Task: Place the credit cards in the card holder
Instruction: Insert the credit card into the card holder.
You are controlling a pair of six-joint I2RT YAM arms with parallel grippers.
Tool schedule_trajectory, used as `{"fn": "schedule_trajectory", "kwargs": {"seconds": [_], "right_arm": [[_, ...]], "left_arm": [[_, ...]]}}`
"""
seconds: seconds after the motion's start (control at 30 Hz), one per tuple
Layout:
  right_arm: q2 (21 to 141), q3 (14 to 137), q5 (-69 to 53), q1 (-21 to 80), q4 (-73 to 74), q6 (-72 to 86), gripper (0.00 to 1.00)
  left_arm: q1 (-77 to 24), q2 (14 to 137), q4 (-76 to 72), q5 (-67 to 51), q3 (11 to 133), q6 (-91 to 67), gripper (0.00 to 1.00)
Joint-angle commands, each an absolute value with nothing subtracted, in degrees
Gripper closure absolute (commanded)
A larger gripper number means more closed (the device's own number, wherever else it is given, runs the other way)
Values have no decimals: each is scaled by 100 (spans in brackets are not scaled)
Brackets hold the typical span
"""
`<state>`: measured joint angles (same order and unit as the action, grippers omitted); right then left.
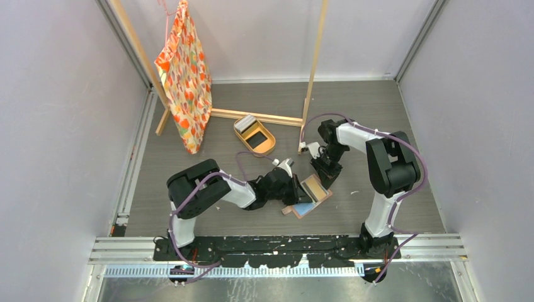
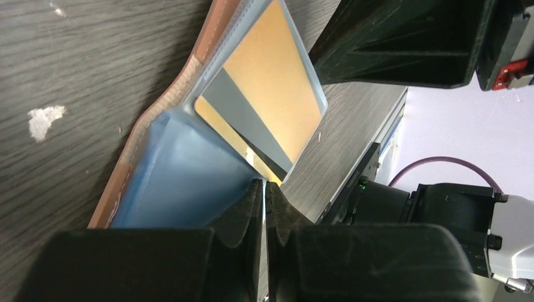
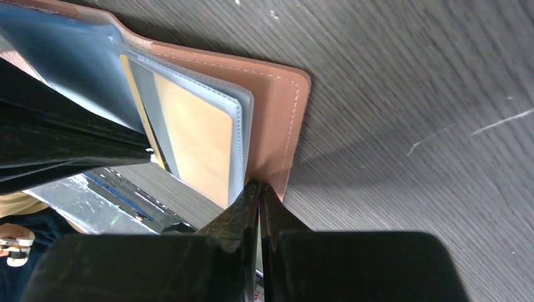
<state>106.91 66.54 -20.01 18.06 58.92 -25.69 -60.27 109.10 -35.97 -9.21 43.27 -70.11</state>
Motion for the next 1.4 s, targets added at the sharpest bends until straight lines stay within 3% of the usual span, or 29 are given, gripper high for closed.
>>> {"fn": "schedule_trajectory", "kwargs": {"seconds": [0.0, 0.3, 0.73, 0.97, 1.1, 1.23, 1.37], "right_arm": [[10686, 6766, -2167, 1903, 6050, -2590, 91], [10705, 6785, -2250, 1965, 6101, -2612, 92], [10380, 6784, -1961, 1632, 5844, -2350, 87], [9467, 6590, -1903, 1324, 5546, -2436, 71], [9024, 6465, -2625, 1359, 5507, -2703, 60], [8813, 6233, -3064, 1792, 5381, -2844, 43], [8978, 6133, -2553, 2366, 5197, -2805, 37]], "left_arm": [[-6039, 11076, -3529, -846, 4581, -6921, 93], [-5893, 11088, -3422, -808, 4886, -6832, 93], [-5834, 11049, -4796, -755, 4473, -6995, 92], [-5833, 10307, -4465, -566, 3811, -6191, 89], [-5832, 9857, -4129, -309, 3473, -5855, 86], [-5831, 9634, -3734, -139, 3372, -5707, 86], [-5836, 9707, -3685, -44, 3257, -5788, 90]]}}
